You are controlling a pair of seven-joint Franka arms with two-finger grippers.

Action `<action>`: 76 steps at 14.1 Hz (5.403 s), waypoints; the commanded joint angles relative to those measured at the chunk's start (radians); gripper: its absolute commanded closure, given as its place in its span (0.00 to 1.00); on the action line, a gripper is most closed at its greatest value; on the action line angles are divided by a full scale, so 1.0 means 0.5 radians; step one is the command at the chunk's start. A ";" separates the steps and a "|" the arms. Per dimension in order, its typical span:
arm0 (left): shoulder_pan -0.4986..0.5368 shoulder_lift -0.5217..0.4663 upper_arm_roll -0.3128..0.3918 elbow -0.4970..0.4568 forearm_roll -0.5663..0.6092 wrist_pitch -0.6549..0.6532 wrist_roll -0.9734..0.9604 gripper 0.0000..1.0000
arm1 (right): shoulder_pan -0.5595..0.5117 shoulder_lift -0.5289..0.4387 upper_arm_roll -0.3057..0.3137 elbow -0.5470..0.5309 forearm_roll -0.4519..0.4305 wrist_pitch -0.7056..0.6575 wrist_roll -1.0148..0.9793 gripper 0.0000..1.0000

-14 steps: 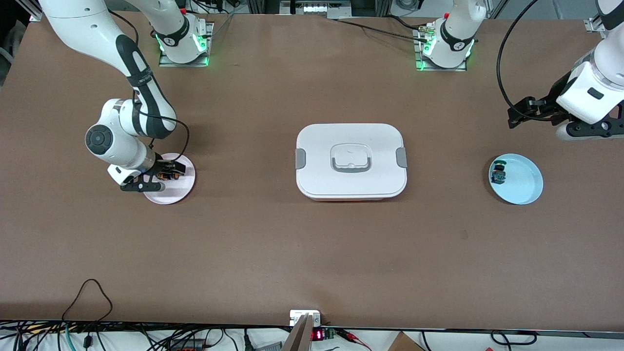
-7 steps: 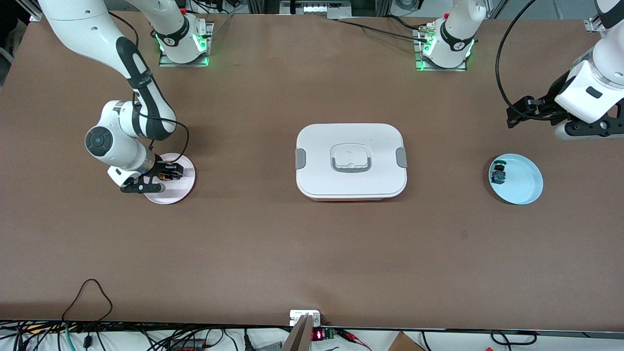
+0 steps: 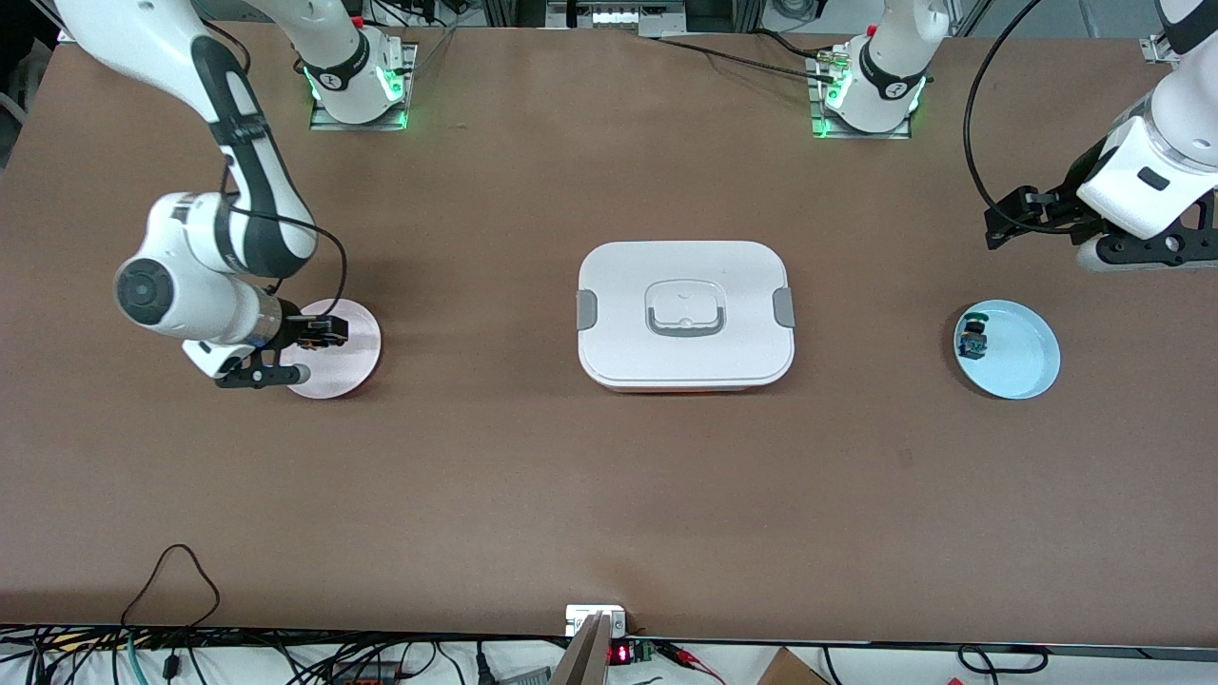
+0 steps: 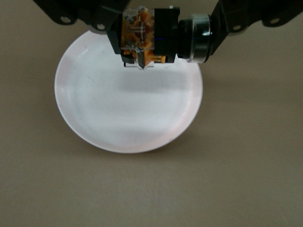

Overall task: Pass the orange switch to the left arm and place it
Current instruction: 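Lift the orange switch with the right gripper while the left gripper approaches, then carry the switch above the box toward the left gripper, then grasp the switch with the left gripper while the right gripper releases, then carry the switch to the blue dish while the right gripper withdraws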

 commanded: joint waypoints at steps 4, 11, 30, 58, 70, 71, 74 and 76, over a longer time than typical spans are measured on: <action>-0.010 0.033 0.011 0.036 -0.091 -0.044 -0.008 0.00 | 0.059 -0.126 0.002 0.521 0.040 -0.517 -0.056 1.00; 0.015 0.165 0.024 0.049 -0.663 -0.322 -0.005 0.00 | 0.231 -0.297 0.014 0.779 0.299 -0.644 -0.323 0.99; -0.043 0.420 -0.537 -0.105 -2.963 0.922 0.155 0.00 | 0.609 -0.126 0.060 0.635 2.926 -0.451 -3.099 1.00; -0.166 0.457 -0.664 -0.071 -3.098 1.116 0.354 0.84 | 0.731 -0.119 0.054 0.644 2.969 -0.334 -3.115 0.00; -0.010 0.439 -0.651 -0.065 -1.410 0.953 0.373 0.82 | 0.474 -0.156 -0.443 0.503 2.470 -0.954 -3.018 0.00; 0.024 0.439 -0.654 -0.065 -1.243 0.889 0.452 0.82 | 0.471 -0.175 -0.446 0.485 2.384 -0.987 -2.898 0.00; 0.174 0.451 -0.645 -0.062 -0.921 0.635 0.838 0.82 | 0.474 -0.196 -0.446 0.482 2.041 -0.994 -2.359 0.00; 0.284 0.469 -0.645 -0.062 -0.596 0.497 1.172 0.82 | 0.474 -0.199 -0.452 0.472 1.814 -0.973 -1.933 0.00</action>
